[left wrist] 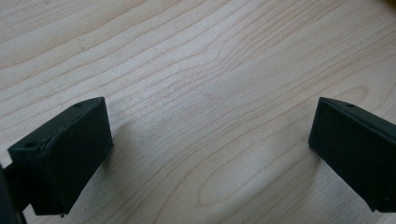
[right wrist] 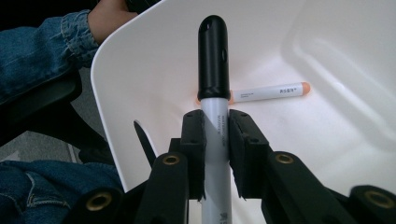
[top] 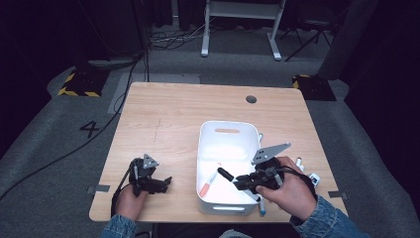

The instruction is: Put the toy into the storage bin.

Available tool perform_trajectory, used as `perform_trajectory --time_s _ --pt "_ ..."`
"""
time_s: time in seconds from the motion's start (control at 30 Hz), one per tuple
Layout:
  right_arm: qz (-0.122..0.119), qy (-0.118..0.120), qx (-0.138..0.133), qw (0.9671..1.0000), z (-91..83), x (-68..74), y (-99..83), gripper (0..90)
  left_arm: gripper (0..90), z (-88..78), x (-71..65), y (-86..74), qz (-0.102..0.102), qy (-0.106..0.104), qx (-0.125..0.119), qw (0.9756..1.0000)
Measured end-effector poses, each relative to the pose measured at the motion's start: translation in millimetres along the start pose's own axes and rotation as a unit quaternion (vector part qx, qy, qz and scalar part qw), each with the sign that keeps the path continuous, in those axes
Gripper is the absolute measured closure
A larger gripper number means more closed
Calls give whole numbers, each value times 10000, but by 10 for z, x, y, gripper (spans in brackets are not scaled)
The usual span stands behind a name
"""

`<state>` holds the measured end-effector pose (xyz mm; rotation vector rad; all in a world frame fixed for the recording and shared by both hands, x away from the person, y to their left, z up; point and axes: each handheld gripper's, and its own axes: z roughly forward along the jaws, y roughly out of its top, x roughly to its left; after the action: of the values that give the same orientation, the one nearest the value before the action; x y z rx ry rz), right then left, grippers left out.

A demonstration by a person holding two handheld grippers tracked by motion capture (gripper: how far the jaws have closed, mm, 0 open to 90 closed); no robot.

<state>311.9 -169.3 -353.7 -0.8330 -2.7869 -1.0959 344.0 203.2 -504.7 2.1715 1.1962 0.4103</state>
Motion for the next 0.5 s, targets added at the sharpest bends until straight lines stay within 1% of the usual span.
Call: perform_trajectory --time_s 0.03,0.07,0.13,0.17,0.2,0.23,0.3,0.4,0.43,0.47,0.5 --pt "-55 17 -24 10000 16 -6 -4 767 0 0 -1 0 -7 -14 4 10000" --pt "-73 -20 33 10000 26 -3 -8 767 0 0 0 0 3 -2 1 10000" --pt "-40 4 82 10000 53 6 -13 767 0 1 -1 -1 -6 -22 3 10000" --pt "-108 6 70 9999 73 -1 -14 767 0 0 -1 0 -11 -10 -1 10000" --pt "-56 -18 154 9999 84 8 -17 767 0 1 -2 -1 -15 -18 2 10000" --pt "-95 -8 151 9998 97 7 -18 766 0 1 -1 0 -11 -13 -4 10000" --pt "-153 -32 228 9996 129 11 -21 766 0 0 -1 0 -11 -8 -1 10000" --pt "-151 -28 330 9993 189 22 -32 766 0 1 -1 0 -8 -15 3 10000" --pt "-226 -34 357 9991 206 13 -34 766 0 0 -1 0 -6 -14 4 10000" --pt "-179 -50 406 9990 218 24 -35 766 0 1 -2 -1 -11 -14 4 10000" --pt "-198 -17 414 9989 230 21 -37 766 0 0 -1 0 -8 -1 -2 10000"
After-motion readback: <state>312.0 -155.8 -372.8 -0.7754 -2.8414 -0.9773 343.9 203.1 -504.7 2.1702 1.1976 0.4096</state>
